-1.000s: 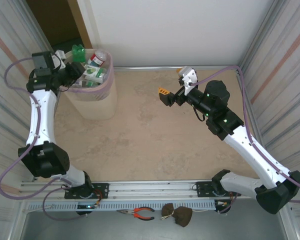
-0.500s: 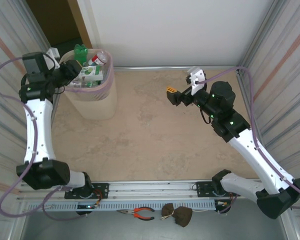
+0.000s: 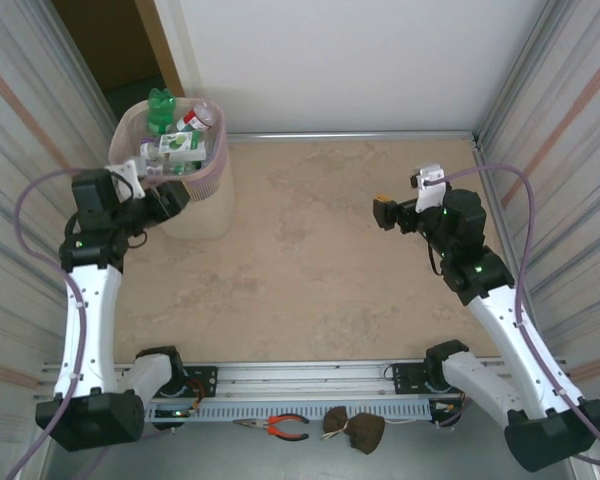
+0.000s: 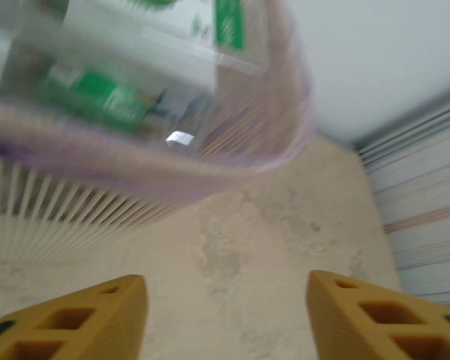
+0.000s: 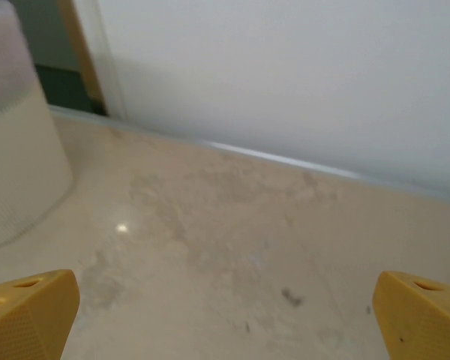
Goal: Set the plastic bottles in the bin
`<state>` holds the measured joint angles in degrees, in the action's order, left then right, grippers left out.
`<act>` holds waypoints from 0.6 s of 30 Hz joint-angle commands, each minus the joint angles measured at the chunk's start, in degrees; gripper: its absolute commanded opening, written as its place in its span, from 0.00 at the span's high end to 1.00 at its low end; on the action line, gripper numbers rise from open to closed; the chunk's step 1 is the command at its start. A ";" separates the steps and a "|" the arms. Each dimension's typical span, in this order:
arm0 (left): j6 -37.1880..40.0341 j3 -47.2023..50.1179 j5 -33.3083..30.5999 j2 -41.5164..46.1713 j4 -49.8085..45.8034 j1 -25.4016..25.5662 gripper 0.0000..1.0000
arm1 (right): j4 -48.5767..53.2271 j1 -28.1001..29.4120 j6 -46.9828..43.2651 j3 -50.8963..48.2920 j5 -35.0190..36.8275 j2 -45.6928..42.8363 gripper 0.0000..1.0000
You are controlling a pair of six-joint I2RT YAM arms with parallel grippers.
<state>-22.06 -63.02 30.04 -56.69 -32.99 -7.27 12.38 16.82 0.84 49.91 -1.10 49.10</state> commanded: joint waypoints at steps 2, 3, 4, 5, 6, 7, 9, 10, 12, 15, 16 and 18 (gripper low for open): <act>3.73 10.10 -7.00 4.44 5.94 0.97 0.26 | -0.46 -6.07 3.95 -6.93 0.77 -0.35 0.01; 3.72 12.61 -8.31 5.05 7.55 1.27 0.22 | -1.36 -7.35 4.19 -8.52 0.41 -0.13 0.01; 3.97 15.19 -9.39 5.67 9.89 1.91 0.17 | -2.86 -8.98 4.57 -10.45 0.17 0.15 0.01; 4.38 17.55 -10.68 5.95 11.88 2.64 0.12 | -4.56 -10.79 5.47 -12.31 0.03 0.57 0.01; 4.78 19.25 -12.40 5.98 13.36 3.49 0.08 | -6.28 -12.36 6.18 -13.89 -0.65 0.93 0.01; 5.34 20.74 -15.15 5.87 14.62 4.67 0.04 | -8.37 -14.40 7.04 -15.55 -1.45 1.50 0.01; 7.06 23.41 -20.63 4.97 17.05 7.05 0.01 | -11.77 -17.12 8.33 -18.28 -1.29 2.74 0.01; 7.97 24.52 -22.93 4.28 18.40 7.94 0.01 | -13.90 -18.45 9.05 -19.60 -0.78 3.44 0.01; 9.75 26.90 -27.11 2.99 21.74 9.65 0.01 | -18.32 -20.58 10.64 -22.03 -0.20 4.73 0.01; 13.18 31.11 -33.83 1.25 28.79 12.48 0.01 | -25.91 -21.39 11.12 -25.89 2.24 7.21 0.01; 14.74 32.65 -35.64 0.49 32.20 13.16 0.01 | -28.58 -21.39 10.96 -26.83 3.21 9.63 0.01; 17.10 35.12 -37.67 -1.54 37.71 13.76 0.01 | -32.79 -21.46 10.53 -28.19 4.76 12.59 0.01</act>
<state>-10.57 -30.52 0.43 -56.55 -6.46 5.63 -10.02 -4.43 10.07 23.18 0.60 59.13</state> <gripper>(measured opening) 0.986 0.992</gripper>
